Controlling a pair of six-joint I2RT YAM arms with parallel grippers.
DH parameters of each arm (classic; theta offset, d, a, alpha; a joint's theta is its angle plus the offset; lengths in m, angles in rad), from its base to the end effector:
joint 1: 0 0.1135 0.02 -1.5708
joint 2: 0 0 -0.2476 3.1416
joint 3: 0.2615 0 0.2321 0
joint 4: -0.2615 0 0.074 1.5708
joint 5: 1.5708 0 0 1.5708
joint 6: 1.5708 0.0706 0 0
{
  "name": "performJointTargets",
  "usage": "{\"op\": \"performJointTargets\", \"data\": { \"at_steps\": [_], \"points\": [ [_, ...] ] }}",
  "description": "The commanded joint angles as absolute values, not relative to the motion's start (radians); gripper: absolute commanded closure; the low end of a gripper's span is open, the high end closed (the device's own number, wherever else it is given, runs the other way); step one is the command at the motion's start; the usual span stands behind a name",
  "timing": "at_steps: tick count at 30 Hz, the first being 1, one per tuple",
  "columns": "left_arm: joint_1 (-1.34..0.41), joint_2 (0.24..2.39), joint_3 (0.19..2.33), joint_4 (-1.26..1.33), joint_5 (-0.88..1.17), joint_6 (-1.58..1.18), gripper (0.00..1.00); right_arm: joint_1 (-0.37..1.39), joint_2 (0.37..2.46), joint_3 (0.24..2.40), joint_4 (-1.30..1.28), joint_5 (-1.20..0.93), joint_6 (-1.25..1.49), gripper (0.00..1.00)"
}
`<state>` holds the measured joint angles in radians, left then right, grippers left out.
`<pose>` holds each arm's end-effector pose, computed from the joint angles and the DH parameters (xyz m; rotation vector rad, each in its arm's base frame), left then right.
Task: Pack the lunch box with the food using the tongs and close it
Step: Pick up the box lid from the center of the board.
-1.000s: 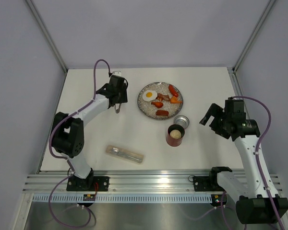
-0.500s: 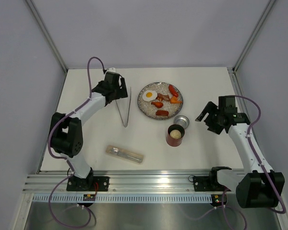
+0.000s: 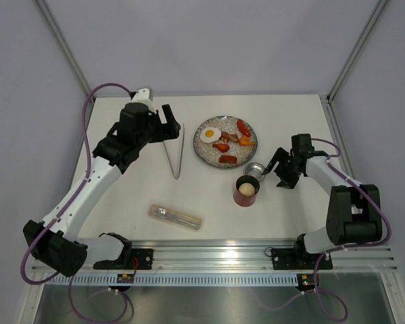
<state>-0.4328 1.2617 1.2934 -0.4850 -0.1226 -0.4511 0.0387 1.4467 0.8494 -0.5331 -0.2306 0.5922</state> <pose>0.2727 -0.1165 0.3534 -0.0972 2.0455 -0.4337 0.2685 0.0265 0.1536 0.6834 2.6669 0.4941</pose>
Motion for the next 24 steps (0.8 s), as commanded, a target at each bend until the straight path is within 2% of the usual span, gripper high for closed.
{"op": "performJointTargets", "data": {
  "at_steps": [1, 5, 8, 10, 12, 13, 14, 19, 24],
  "points": [
    [-0.500, 1.213, 1.244, -0.554, -0.069, -0.482, 0.12, 0.057, 1.506, 0.847, -0.436, -0.268, 0.595, 0.18],
    [-0.552, 1.171, 1.217, -0.577, -0.087, -0.514, 0.12, 0.081, 1.593, 0.865, -0.387, -0.262, 0.607, 0.25],
    [-0.558, 1.149, 1.186, -0.574, -0.075, -0.538, 0.12, 0.098, 1.662, 0.896, -0.364, -0.255, 0.620, 0.38],
    [-0.558, 1.137, 1.181, -0.577, -0.061, -0.541, 0.12, 0.121, 1.692, 0.913, -0.359, -0.239, 0.630, 0.54],
    [-0.558, 1.132, 1.210, -0.589, -0.049, -0.534, 0.12, 0.133, 1.704, 0.914, -0.359, -0.206, 0.643, 0.66],
    [-0.558, 1.134, 1.227, -0.606, -0.048, -0.528, 0.12, 0.136, 1.697, 0.908, -0.362, -0.169, 0.649, 0.86],
    [-0.558, 1.137, 1.264, -0.614, -0.043, -0.516, 0.12, 0.137, 1.665, 0.902, -0.367, -0.147, 0.660, 0.98],
    [-0.558, 1.175, 1.348, -0.666, 0.011, -0.494, 0.12, 0.137, 1.494, 0.864, -0.443, 0.033, 0.673, 1.00],
    [-0.583, 1.193, 1.364, -0.644, 0.164, -0.503, 0.14, 0.137, 1.296, 0.851, -0.558, 0.152, 0.669, 1.00]
  ]
}}
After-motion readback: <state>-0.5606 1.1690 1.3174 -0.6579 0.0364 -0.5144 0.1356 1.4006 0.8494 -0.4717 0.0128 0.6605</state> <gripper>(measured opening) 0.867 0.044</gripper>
